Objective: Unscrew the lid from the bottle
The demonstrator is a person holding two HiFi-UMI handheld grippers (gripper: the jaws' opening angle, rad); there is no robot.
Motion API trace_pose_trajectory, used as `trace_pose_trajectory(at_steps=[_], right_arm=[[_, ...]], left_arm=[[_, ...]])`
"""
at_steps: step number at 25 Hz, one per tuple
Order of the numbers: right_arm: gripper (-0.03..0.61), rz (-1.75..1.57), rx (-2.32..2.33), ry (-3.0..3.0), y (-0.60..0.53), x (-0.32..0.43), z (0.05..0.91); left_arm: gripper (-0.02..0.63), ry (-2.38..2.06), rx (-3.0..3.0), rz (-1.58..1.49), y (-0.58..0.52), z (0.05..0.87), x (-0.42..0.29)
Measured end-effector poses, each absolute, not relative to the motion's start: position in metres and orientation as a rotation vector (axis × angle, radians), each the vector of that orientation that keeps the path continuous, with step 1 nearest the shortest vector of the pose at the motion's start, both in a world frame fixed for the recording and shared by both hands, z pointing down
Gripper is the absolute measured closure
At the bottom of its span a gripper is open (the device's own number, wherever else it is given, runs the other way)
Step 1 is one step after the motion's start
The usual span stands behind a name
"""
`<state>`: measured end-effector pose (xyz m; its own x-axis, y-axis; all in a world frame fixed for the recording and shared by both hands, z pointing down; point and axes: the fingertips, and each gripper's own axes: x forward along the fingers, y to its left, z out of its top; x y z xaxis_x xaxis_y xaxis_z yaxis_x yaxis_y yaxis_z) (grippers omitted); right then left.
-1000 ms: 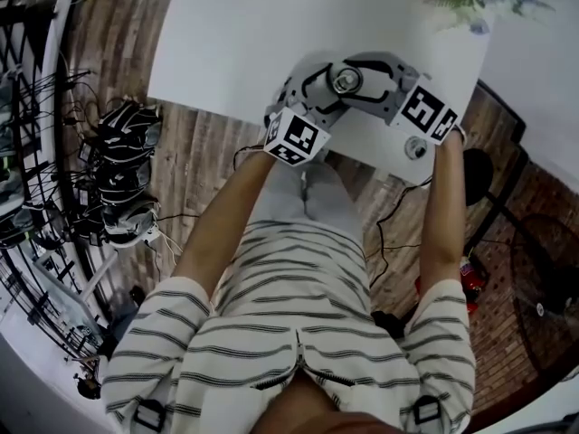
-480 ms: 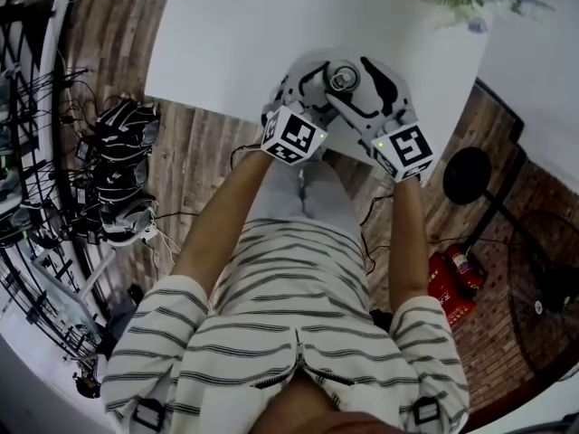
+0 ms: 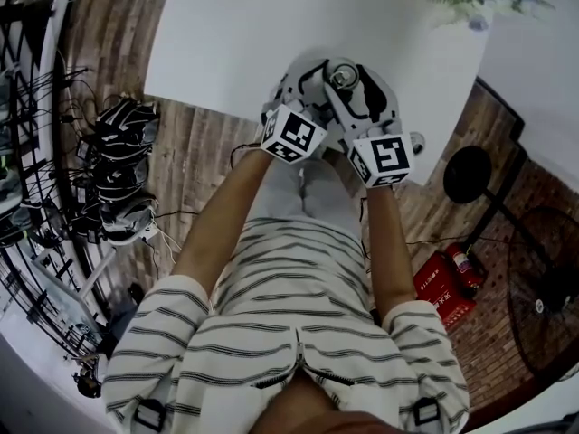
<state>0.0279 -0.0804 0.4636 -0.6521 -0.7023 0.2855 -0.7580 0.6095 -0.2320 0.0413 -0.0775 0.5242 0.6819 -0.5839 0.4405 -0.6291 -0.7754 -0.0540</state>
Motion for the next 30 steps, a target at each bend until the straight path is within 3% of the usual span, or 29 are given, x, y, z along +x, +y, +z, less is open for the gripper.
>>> trace_pose_trajectory(at_steps=[12,30], right_arm=[[0.317,0.417,1.021,-2.711,-0.076,0.027,0.463],[0.318,0.211,-0.022,-2.720,-0.066,0.024,0.465]], left_arm=[[0.298,-1.008,2.792,0.666,-0.077,0.522,0.041],[0.298,-0.988,2.793,0.687,-0.075,0.525,0.042]])
